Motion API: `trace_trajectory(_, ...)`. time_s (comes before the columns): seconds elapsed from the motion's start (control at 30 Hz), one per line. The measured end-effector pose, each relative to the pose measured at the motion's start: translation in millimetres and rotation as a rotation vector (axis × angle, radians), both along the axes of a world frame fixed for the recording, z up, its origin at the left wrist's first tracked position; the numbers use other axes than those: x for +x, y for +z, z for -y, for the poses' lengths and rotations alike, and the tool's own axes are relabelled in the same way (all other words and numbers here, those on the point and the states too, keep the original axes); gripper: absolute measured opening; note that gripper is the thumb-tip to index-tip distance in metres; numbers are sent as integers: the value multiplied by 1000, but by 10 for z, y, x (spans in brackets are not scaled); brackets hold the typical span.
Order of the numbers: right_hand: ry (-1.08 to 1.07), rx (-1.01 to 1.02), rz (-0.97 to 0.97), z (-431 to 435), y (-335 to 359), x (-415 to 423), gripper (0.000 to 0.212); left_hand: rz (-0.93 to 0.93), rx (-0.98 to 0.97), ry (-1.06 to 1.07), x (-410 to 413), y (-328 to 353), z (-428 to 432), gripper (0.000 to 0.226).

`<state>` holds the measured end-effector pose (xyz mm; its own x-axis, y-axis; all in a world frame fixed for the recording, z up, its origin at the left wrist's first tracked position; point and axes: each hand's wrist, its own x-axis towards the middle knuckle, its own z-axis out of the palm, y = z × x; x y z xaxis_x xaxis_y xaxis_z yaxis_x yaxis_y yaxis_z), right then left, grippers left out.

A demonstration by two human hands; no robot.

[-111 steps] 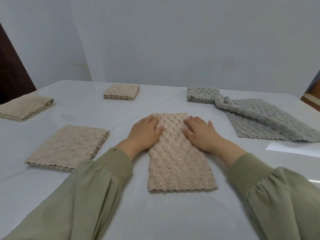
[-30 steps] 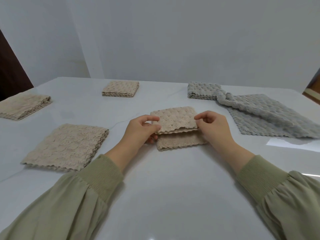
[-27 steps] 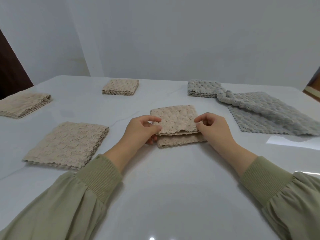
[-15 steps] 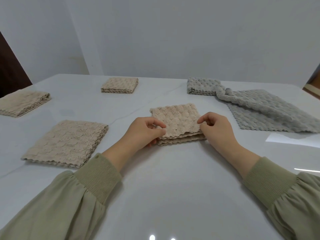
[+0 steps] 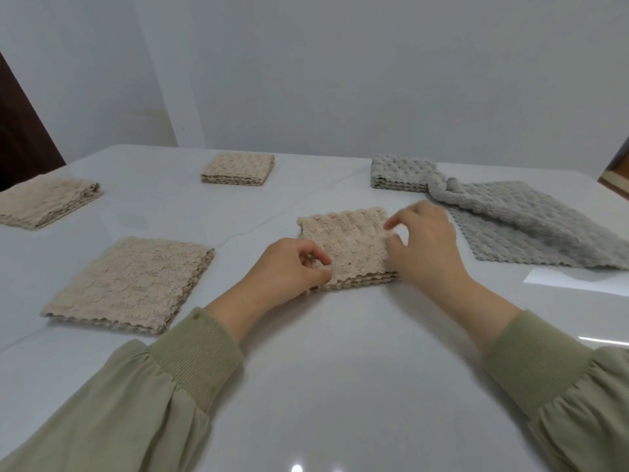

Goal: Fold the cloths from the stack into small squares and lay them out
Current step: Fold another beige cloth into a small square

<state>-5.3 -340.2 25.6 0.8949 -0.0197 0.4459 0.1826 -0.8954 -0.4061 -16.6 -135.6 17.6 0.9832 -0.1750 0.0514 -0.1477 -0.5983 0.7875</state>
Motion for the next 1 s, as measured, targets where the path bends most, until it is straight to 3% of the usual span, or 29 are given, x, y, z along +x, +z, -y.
trace_trajectory(0.07,93,71,45,-117,174,84,29,8,17,-3,7,-2,2,10)
trace_trajectory(0.17,265,108,-59,-309,229,261,41,6,17,-6,19,-6,-4,11)
trace_trajectory(0.27,283,-284,-237,-365,-39,440,50,-28,-28,-15,14,6,-9,13)
trace_trajectory(0.33,248,-364,-373,-344,-174,495,54,-48,-115,26,35,13,-14,15)
trace_trajectory(0.53,247,-372,-325,-348,-206,467,55,-88,-550,369,417,41,-24,28)
trace_trajectory(0.6,245,-375,-323,-354,-209,447,56,-115,-587,415,567,40,8,34)
trace_trajectory(0.87,208,-396,-379,-347,-195,459,58,64,-121,490,783,-48,120,44)
trace_trajectory(1.0,194,-331,-381,-353,-201,424,58,193,108,453,735,-112,158,33)
